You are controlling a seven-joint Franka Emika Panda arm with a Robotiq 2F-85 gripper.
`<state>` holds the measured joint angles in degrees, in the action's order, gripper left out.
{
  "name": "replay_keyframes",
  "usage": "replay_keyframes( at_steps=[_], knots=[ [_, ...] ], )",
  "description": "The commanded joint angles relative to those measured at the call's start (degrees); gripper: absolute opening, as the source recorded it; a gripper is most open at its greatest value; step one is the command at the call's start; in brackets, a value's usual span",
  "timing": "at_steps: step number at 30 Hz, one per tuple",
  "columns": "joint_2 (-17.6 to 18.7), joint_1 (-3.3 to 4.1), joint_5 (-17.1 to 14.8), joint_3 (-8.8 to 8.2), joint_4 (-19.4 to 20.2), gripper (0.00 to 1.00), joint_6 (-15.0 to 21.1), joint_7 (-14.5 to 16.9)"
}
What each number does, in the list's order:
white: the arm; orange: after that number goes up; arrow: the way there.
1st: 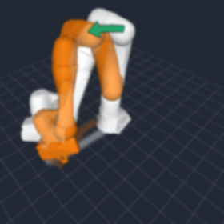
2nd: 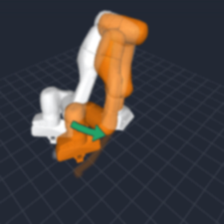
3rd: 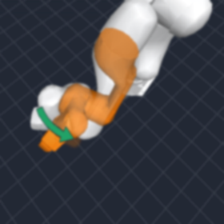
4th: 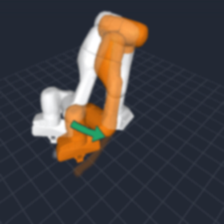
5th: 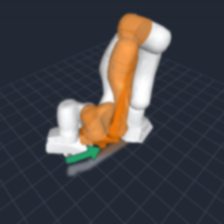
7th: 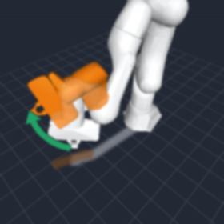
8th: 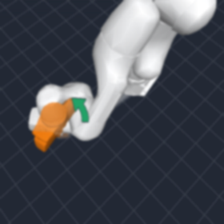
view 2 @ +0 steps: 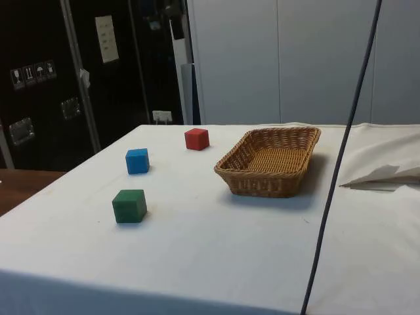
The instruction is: Pick up the blue cube and place it into the basket.
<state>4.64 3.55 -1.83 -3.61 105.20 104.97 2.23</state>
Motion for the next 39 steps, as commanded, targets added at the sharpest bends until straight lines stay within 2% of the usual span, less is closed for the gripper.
replay_keyframes(
  at_steps=[1,3,10,11,12,18,19,20,28,29,30,37,38,39],
  knots=[
    [0.17,0.00,0.00,0.11,0.00,1.00,0.29,0.00],
    [0.80,0.23,0.52,0.29,-0.11,1.00,1.55,-0.57],
    [1.83,0.23,1.60,0.97,0.40,1.00,4.58,-1.60],
    [1.78,0.06,1.03,0.92,0.11,1.00,3.50,-0.97],
    [1.95,0.23,1.72,1.03,0.52,1.00,4.98,-1.72],
    [3.09,0.23,2.75,1.60,1.20,1.00,8.14,-2.86],
    [3.09,0.06,2.23,1.60,0.92,1.00,7.22,-2.23],
    [3.27,0.29,2.86,1.72,1.26,1.00,8.59,-3.04],
    [4.98,0.40,3.04,2.75,1.09,1.00,11.57,-4.41],
    [4.64,0.11,2.46,2.81,1.38,1.00,11.29,-3.72],
    [5.16,0.40,3.09,2.86,0.97,1.00,11.86,-4.53],
    [7.62,0.40,3.67,3.78,0.06,1.00,15.24,-4.53],
    [7.05,0.17,3.21,3.72,0.46,1.00,14.61,-4.35],
    [7.96,0.34,3.78,3.84,-0.06,1.00,15.64,-4.41]
  ],
)
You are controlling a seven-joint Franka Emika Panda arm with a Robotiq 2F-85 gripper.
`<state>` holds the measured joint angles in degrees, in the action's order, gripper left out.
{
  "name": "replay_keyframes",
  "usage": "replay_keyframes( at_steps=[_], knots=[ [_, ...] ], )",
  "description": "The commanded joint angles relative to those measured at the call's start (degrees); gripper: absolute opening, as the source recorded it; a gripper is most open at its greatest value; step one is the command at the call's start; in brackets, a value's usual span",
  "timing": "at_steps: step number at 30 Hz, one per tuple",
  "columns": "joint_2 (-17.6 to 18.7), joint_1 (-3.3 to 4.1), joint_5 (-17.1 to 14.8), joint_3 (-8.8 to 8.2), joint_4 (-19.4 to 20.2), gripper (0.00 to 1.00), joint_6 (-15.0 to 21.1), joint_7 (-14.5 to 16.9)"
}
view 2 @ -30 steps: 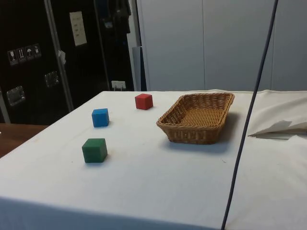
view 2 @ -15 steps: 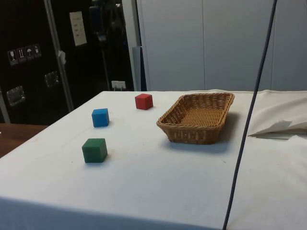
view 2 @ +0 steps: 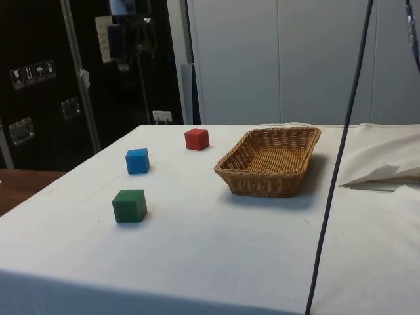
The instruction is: Pick up the blue cube and place it into the basket.
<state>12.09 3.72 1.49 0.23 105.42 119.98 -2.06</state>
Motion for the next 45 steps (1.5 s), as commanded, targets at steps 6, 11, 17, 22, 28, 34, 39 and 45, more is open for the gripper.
replay_keyframes(
  at_steps=[6,11,17,22,28,34,39,45],
  knots=[
    [2.23,0.11,1.20,0.17,-0.34,1.00,3.67,1.60],
    [2.92,0.11,1.43,0.17,0.29,1.00,5.84,3.44],
    [3.50,0.06,1.26,0.17,0.80,1.00,7.10,5.33],
    [4.35,0.06,1.55,0.17,1.89,1.00,10.60,7.85],
    [5.79,-0.11,1.09,0.29,1.43,1.00,12.09,10.20],
    [7.10,-0.34,0.74,0.34,0.40,1.00,12.20,11.12],
    [9.00,-0.29,1.03,0.29,-0.92,1.00,12.55,12.32],
    [11.69,-0.17,1.20,0.11,-3.21,1.00,12.61,13.92]
  ],
)
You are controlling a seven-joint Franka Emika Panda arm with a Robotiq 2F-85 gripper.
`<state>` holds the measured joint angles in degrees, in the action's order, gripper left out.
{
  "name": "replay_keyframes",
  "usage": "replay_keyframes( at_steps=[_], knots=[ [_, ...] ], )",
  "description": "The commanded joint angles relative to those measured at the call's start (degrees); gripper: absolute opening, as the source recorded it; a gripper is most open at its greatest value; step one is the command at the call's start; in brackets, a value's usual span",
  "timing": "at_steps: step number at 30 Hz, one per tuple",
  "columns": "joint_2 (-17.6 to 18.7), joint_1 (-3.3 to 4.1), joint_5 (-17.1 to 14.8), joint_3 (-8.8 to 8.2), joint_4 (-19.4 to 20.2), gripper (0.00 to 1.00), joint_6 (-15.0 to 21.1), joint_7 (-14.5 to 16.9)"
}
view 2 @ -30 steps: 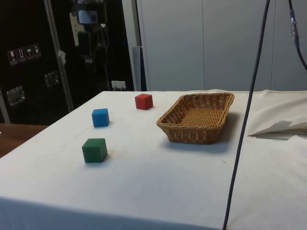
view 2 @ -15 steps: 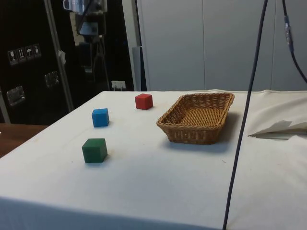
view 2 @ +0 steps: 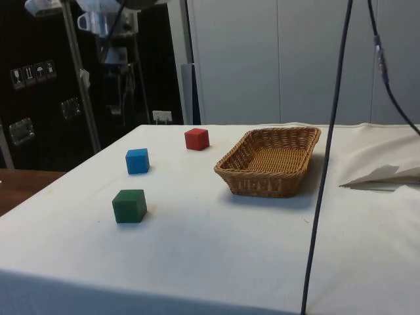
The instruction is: Pick up the blue cube and place it into the basket.
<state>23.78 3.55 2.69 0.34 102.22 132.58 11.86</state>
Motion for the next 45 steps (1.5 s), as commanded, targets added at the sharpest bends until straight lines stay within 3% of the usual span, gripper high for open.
replay_keyframes(
  at_steps=[1,9,17,18,19,21,27,28,29,33,36,37,38,45],
  knots=[
    [0.80,0.00,0.34,0.00,-0.40,1.00,0.46,0.69],
    [4.35,-0.11,0.29,-0.11,-2.69,1.00,1.43,3.84],
    [7.96,-1.20,-0.40,-1.15,-5.33,1.00,2.23,7.73],
    [7.79,-0.80,-0.17,-1.43,-5.16,1.00,1.95,7.28],
    [8.31,-1.38,-0.52,-1.32,-5.61,1.00,2.29,8.08],
    [9.34,-1.83,-0.92,-1.72,-6.47,1.00,2.52,9.11],
    [11.63,-2.64,-2.18,-2.98,-8.42,1.00,2.81,11.52],
    [11.00,-2.06,-1.72,-3.27,-7.91,1.00,2.46,10.83],
    [12.03,-2.75,-2.46,-3.15,-8.77,1.00,2.81,11.92],
    [14.09,-3.21,-3.84,-4.18,-10.71,1.00,2.86,14.09],
    [15.87,-3.44,-4.53,-4.81,-12.38,1.00,2.81,15.64],
    [15.36,-3.04,-4.35,-5.16,-11.97,1.00,2.52,15.24],
    [16.27,-3.44,-4.70,-4.93,-12.83,1.00,2.81,16.04],
    [19.77,-3.90,-4.98,-5.33,-16.21,1.00,2.75,18.62]
  ],
)
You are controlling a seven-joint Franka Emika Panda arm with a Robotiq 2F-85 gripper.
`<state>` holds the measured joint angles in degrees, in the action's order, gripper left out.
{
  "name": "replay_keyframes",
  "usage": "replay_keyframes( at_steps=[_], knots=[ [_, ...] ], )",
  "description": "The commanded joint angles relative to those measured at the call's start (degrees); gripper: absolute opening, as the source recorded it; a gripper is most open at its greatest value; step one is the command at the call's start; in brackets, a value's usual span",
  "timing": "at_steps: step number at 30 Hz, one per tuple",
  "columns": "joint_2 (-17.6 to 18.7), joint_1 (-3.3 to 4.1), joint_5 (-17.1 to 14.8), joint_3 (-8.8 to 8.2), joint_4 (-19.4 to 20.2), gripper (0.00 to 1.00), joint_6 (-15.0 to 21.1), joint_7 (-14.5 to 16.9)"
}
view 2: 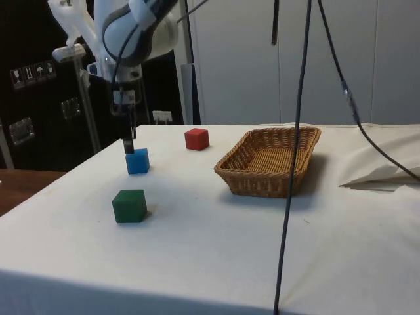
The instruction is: Pick up the blue cube and place it into the basket.
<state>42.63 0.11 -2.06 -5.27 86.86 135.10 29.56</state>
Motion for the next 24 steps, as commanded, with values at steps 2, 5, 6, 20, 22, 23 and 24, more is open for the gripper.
replay_keyframes(
  at_steps=[2,5,6,20,22,23,24],
  knots=[
    [1.89,-0.63,-0.34,0.17,-1.89,1.00,0.17,1.66],
    [3.15,-0.92,-0.69,-0.06,-3.32,1.00,0.00,2.81],
    [3.32,-0.86,-0.86,-0.17,-3.55,1.00,-0.06,2.98],
    [4.24,-1.78,-2.06,-1.38,-4.30,1.00,-0.06,5.10],
    [4.53,-1.78,-2.58,-1.78,-4.53,1.00,-0.11,5.67],
    [4.81,-1.78,-2.81,-2.12,-4.87,1.00,-0.23,5.96],
    [4.93,-1.78,-2.81,-2.18,-4.98,1.00,-0.29,6.02]
  ],
)
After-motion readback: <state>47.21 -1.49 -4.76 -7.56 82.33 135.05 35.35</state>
